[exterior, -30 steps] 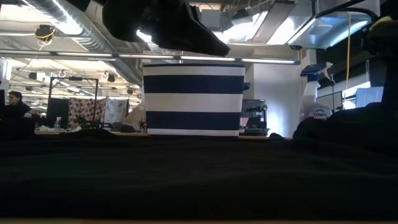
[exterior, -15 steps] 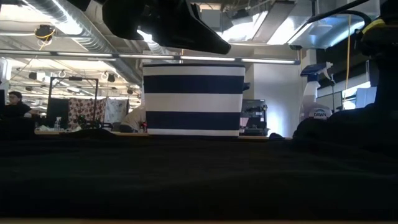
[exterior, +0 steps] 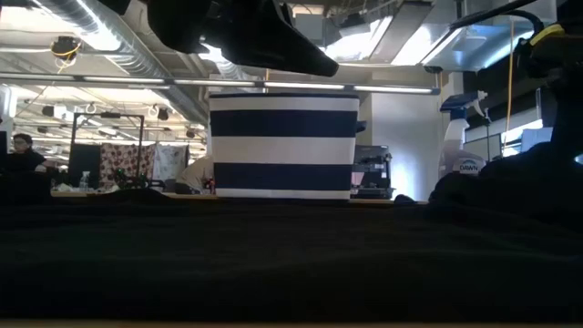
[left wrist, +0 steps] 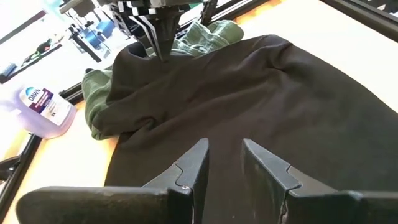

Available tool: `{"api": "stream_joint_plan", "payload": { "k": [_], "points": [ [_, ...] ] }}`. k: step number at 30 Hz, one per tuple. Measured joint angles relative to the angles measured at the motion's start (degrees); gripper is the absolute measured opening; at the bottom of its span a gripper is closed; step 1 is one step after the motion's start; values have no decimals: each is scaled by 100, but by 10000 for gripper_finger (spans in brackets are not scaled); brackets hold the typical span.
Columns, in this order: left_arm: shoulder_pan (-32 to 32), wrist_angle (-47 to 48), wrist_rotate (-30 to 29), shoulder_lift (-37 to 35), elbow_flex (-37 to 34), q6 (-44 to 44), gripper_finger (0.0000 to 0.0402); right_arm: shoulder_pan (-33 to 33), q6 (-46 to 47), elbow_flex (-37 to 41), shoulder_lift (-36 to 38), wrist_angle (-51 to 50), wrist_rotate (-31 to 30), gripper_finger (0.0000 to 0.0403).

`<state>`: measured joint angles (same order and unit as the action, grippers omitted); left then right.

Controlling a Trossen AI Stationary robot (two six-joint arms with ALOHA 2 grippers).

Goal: Fold Laundry from Bin

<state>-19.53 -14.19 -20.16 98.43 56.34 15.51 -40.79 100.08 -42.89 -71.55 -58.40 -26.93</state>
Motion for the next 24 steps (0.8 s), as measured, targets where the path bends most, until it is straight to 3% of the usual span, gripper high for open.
{"api": "stream_joint_plan", "payload": {
  "k": [2, 13, 19, 24],
  "points": [
    [19, -18, -9, 0, 0, 2, 90, 1, -51, 0, 0, 37, -128, 10],
    [560, -184, 58, 0, 0, -293, 90, -1, -829, -175, 0, 905, -949, 3],
    [885, -372, 474, 8, 0, -773, 90, 1, -1322, -328, 0, 1313, -1250, 2],
    [1107, -754, 838, 133, 8, -609, 94, 1, -1464, -328, 0, 1368, -1259, 1]
  ]
}}
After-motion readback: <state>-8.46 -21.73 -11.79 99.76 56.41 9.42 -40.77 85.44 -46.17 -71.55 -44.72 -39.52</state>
